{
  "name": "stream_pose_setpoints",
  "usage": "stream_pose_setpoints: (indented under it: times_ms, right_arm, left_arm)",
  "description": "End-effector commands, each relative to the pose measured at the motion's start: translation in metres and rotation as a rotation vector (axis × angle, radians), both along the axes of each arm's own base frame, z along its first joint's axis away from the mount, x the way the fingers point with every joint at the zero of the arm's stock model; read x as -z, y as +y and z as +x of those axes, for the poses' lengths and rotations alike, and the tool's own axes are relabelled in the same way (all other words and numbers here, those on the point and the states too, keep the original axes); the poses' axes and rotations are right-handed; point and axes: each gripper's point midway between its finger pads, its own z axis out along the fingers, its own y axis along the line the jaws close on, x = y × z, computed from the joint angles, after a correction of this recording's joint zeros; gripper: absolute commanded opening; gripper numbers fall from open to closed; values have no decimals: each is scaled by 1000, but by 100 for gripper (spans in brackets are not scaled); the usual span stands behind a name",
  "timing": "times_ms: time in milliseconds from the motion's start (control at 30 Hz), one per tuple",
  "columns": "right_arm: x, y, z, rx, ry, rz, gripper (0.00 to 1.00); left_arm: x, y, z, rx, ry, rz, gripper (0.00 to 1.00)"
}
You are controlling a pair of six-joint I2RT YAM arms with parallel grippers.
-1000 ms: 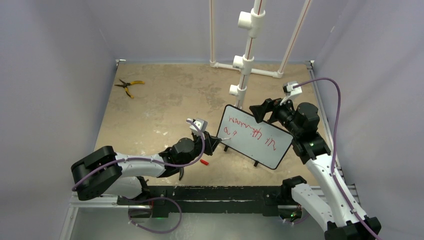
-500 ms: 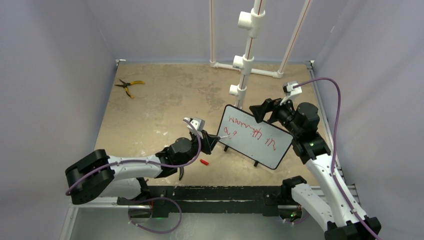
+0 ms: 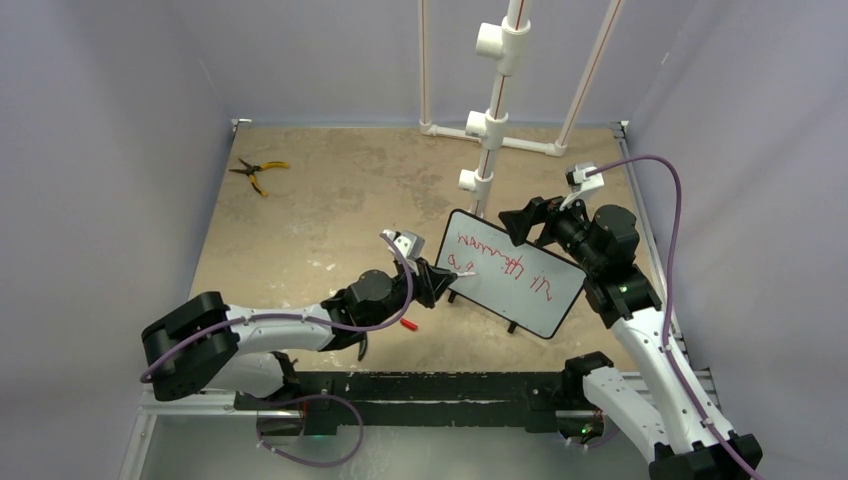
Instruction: Write a sentence on the whiteboard
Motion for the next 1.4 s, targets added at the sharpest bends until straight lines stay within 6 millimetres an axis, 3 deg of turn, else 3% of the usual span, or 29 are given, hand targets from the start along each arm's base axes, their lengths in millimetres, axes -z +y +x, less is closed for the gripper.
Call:
stream_pose_setpoints:
  times_ms: [0, 600, 833, 1167, 1367]
  right_arm:
    - [-7, 1, 2, -3, -35, -9, 94]
    - [-8, 0, 1, -4, -37, -10, 94]
    - [-8, 0, 0, -4, -36, -10, 94]
    - [-7, 0, 1, -3, -33, -11, 94]
    - [-7, 0, 1, -2, -35, -11, 94]
  left_arm:
    - [-26, -18, 0, 37, -57, -76, 0]
    - [-18, -10, 11, -38, -55, -62, 0]
    - [-14, -16, 11, -20, -49, -57, 0]
    - [-25, -24, 11, -4, -63, -95, 0]
    - [-28, -16, 14, -43, -62, -111, 0]
